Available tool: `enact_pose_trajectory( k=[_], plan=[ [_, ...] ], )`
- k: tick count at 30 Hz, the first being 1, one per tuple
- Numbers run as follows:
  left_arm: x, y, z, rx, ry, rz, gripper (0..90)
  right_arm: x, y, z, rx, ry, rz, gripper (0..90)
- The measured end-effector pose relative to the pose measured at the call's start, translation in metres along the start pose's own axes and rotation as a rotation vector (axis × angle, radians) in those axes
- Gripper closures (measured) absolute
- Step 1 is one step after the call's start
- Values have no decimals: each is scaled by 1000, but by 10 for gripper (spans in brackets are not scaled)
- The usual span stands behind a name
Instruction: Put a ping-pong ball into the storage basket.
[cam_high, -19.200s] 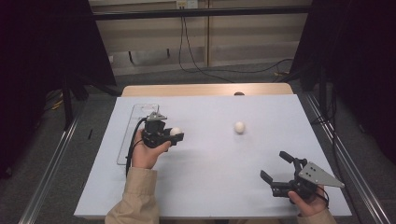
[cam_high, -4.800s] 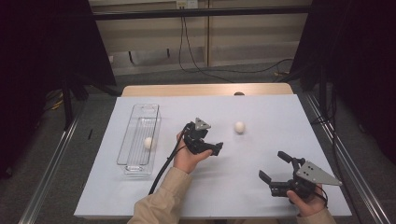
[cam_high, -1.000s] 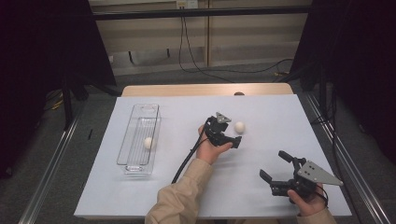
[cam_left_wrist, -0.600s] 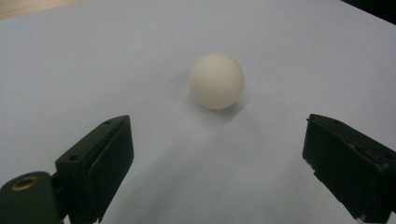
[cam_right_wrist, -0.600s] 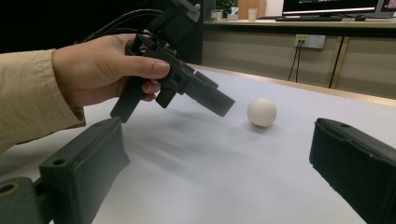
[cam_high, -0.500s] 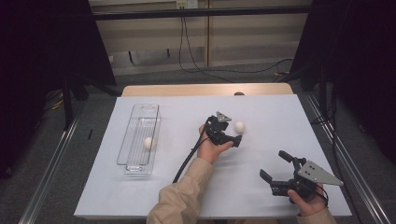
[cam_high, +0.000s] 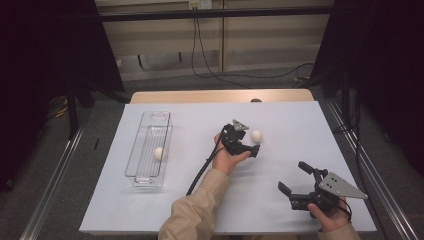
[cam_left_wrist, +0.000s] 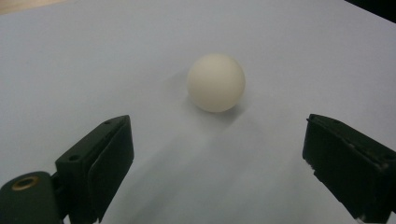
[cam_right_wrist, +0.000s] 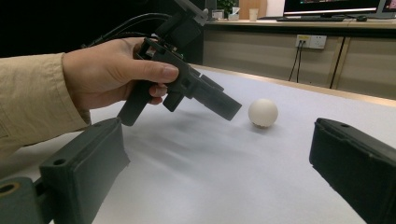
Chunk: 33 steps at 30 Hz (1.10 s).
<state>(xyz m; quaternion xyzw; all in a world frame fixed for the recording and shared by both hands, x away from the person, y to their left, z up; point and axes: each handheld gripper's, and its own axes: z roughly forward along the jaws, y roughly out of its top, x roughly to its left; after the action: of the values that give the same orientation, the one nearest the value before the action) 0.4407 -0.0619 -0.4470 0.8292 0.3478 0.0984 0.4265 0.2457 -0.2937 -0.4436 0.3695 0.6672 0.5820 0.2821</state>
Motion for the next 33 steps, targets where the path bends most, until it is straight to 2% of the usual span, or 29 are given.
enact_pose_trajectory(
  k=[15, 17, 33],
  plan=[
    [1, 1, 4, -8, 2, -11, 91, 0, 0, 0, -3, 0, -1, 29],
    [2, 1, 4, -10, 1, -23, 91, 0, 0, 0, -1, 2, -1, 29],
    [1, 4, 9, 0, 10, -13, 91, 0, 0, 0, -3, 1, 1, 29]
  ],
)
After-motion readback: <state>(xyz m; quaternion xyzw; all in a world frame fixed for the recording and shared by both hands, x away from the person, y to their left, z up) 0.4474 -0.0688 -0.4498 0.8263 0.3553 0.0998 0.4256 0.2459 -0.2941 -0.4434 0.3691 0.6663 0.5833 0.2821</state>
